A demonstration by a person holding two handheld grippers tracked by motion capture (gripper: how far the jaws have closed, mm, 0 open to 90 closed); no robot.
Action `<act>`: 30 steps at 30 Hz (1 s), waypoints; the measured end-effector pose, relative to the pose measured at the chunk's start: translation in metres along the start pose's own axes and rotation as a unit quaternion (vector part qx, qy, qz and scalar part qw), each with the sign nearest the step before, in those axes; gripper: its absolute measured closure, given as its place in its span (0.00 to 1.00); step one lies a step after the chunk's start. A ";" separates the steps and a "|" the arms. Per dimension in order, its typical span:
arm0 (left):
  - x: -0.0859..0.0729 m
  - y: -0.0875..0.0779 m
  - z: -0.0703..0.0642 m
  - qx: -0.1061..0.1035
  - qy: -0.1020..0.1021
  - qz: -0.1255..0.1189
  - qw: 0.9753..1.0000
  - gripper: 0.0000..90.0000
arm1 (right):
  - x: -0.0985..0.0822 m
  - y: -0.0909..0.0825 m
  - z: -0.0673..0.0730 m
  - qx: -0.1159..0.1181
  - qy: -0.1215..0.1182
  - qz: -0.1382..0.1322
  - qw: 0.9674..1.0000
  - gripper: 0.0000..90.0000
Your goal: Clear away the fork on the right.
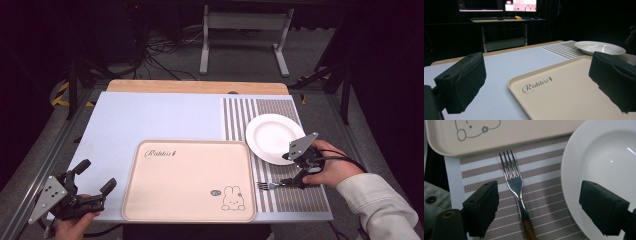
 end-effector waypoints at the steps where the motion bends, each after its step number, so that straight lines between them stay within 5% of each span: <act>1: 0.000 0.000 0.000 0.000 -0.001 0.000 1.000 0.02 | -0.002 0.001 0.001 0.005 -0.004 0.007 1.000 0.21; 20: -0.001 0.000 0.000 0.000 0.000 0.006 1.000 0.02 | -0.026 0.013 0.016 0.056 -0.010 0.092 0.994 0.26; 24: -0.001 0.000 0.001 0.001 0.000 0.005 1.000 0.02 | -0.028 0.015 0.018 0.058 0.008 0.098 0.993 0.33; 30: -0.001 0.000 0.000 0.000 0.002 0.007 1.000 0.02 | -0.034 0.019 0.016 0.054 -0.002 0.105 0.993 0.44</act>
Point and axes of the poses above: each handheld gripper's, and its own axes: y roughly forward along the jaws, x roughly out of its top, z roughly to its left, the point moved 10 cm from there along y, roughly forward along the jaws, and after that the axes turned 9 degrees about -y, right-handed, at the moved point
